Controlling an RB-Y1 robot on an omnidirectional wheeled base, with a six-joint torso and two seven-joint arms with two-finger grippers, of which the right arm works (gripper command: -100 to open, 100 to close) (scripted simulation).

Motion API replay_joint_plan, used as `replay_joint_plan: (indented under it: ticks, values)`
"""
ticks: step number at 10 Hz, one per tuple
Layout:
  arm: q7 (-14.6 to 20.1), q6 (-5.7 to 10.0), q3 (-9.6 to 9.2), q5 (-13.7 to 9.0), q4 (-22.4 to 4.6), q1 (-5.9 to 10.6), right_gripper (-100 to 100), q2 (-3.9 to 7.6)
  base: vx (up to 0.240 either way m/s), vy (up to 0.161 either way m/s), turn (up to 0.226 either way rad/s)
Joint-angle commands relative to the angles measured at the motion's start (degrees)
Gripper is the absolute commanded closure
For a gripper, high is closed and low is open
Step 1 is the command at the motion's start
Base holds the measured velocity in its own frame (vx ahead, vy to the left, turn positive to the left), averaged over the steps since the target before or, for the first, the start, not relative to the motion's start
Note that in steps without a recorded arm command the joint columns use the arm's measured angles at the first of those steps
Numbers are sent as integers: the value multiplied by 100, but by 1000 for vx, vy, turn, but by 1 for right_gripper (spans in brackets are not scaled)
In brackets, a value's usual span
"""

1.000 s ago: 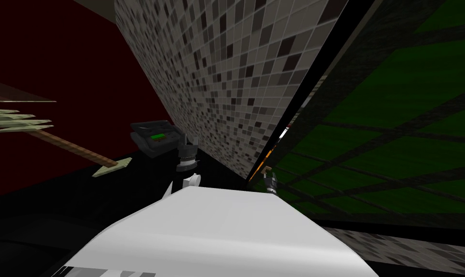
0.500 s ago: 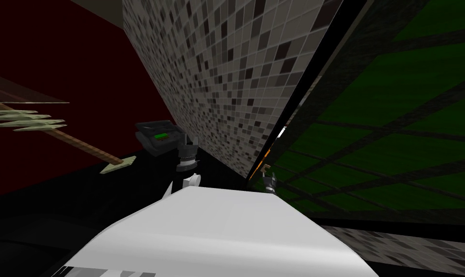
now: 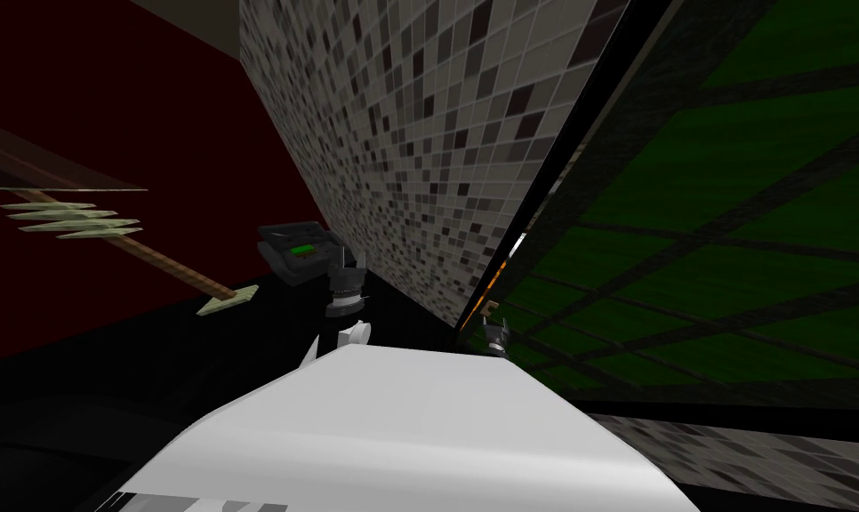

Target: Pull the door open

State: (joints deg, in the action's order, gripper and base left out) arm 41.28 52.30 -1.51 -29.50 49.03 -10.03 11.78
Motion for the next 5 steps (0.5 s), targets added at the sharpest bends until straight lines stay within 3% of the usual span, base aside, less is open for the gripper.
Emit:
replay_joint_plan:
  ticks: [1,5]
  values:
    - [286,-27,-67,-146,52,6,-100,-17,-59,2,24]
    - [769,-59,-182,-394,106,38,-100,-48,-57,-1,28]
